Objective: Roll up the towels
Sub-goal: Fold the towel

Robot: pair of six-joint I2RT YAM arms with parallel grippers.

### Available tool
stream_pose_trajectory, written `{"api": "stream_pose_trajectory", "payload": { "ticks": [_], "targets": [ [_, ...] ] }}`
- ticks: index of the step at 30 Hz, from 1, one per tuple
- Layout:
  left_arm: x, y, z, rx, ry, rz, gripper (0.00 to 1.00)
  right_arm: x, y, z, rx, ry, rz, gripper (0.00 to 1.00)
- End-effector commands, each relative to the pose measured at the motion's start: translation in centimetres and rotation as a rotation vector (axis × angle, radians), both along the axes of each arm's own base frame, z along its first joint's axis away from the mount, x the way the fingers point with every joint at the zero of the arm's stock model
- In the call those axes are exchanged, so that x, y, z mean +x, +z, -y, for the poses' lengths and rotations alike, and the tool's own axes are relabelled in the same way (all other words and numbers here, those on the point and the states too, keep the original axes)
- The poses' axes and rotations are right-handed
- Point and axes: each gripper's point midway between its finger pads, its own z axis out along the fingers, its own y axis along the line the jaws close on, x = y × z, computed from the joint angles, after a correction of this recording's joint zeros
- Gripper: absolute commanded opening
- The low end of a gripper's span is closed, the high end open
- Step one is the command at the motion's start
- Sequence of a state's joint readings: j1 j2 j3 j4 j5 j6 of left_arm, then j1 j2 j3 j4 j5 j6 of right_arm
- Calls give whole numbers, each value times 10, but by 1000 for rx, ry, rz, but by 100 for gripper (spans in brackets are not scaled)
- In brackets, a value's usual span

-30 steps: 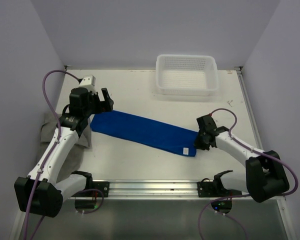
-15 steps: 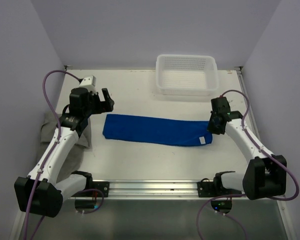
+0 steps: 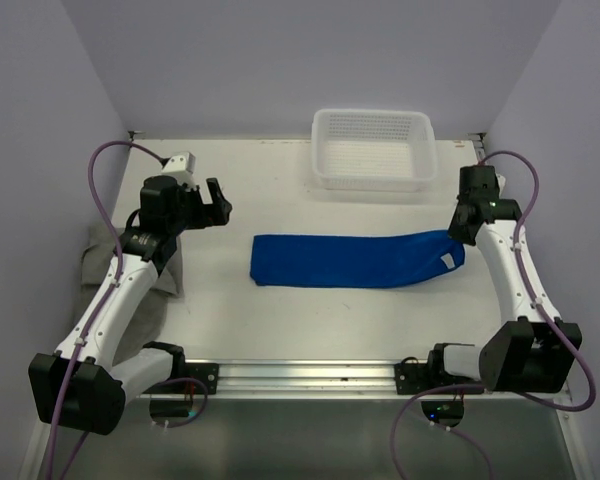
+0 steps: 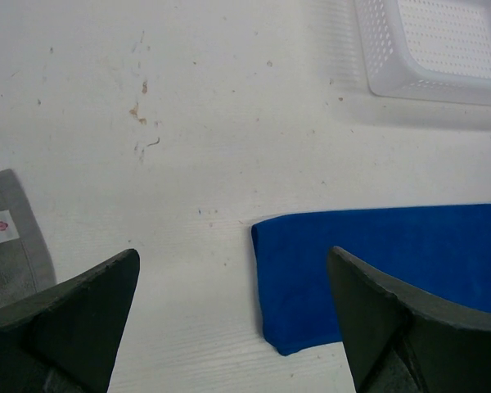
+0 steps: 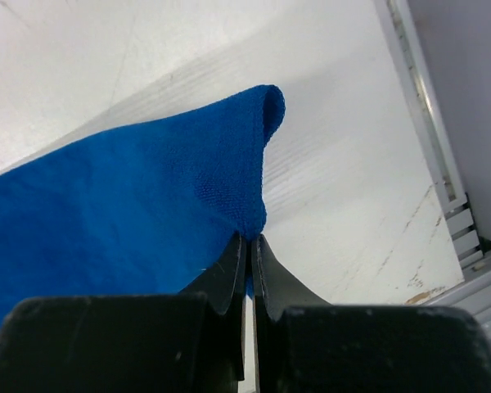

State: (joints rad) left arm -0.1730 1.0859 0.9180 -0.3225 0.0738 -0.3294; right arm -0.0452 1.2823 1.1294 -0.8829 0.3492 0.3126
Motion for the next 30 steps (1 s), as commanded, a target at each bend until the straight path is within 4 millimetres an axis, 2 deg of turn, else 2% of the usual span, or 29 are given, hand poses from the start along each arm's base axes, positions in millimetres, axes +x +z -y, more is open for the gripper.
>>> {"api": "stream_pose_trajectory", "payload": {
  "ticks": [1,3,8,10,12,15,17,18,20,21,22,27,29,30],
  "targets": [
    [-1,8,7,-9,-34,39,99,9,32,14,-86,1,29,0],
    [-1,9,9,-13,-42,40,100,15,37,8,-54,29,46,0],
    [-2,9,11,-22,-55,40,100,27,30,-30,76,164,72,0],
    [-1,8,13,-26,-60,38,100,32,29,-55,84,237,79,0],
    [-2,7,14,-28,-65,34,99,36,24,-71,100,283,60,0],
    [-1,5,14,-25,-68,30,100,42,20,-111,150,372,40,0],
    [-1,4,12,-19,-62,22,100,47,20,-128,168,398,42,0],
    [0,2,12,-15,-60,15,100,48,15,-146,183,441,22,0],
    [-1,3,13,-19,-65,19,100,53,14,-165,199,461,22,0],
    [-1,3,14,-22,-69,18,100,53,5,-186,209,508,-4,0],
    [-1,4,14,-23,-69,23,100,58,10,-198,213,529,4,0],
    [-1,1,15,-24,-74,13,99,59,0,-262,228,633,-39,0],
    [-1,0,15,-24,-74,12,100,66,-5,-281,232,650,-47,0],
    [-1,1,15,-24,-73,15,100,62,-6,-294,233,675,-56,0]
  ]
}}
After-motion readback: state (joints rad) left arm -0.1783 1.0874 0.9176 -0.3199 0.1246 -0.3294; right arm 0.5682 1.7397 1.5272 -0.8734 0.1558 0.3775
